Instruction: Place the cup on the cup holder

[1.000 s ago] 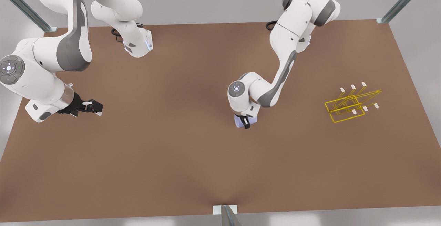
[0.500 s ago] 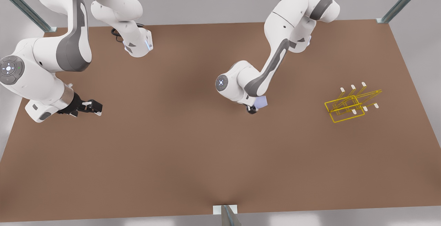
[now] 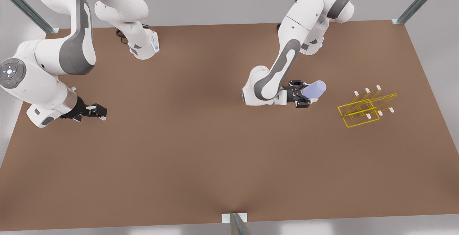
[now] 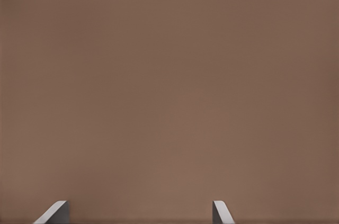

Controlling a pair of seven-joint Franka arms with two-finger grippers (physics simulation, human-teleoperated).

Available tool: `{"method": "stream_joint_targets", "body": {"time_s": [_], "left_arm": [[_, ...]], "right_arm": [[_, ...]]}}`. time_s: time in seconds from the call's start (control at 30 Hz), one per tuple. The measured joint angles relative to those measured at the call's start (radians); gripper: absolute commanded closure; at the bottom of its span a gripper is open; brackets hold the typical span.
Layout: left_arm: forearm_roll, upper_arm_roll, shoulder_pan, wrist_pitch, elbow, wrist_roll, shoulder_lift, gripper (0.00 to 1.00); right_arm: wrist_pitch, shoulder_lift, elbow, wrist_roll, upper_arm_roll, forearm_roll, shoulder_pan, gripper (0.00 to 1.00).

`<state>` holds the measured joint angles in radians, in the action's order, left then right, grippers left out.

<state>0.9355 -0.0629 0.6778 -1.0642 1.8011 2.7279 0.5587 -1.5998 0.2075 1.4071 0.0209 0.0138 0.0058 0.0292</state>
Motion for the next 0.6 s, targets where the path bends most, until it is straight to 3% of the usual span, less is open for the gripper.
{"method": "stream_joint_targets", "body": {"time_s": [0.33, 0.6], "left_arm": [[0.18, 0.005, -0.077, -0.274, 0.419, 0.058, -0.201, 0.21], [0.308, 0.009, -0.135, -0.421, 0.625, 0.119, -0.271, 0.21]], "right_arm": [[-0.001, 0.001, 0.0, -0.003, 0.0, 0.0, -0.002, 0.0], [-0.001, 0.001, 0.0, -0.004, 0.0, 0.001, 0.0, 0.0]]}}
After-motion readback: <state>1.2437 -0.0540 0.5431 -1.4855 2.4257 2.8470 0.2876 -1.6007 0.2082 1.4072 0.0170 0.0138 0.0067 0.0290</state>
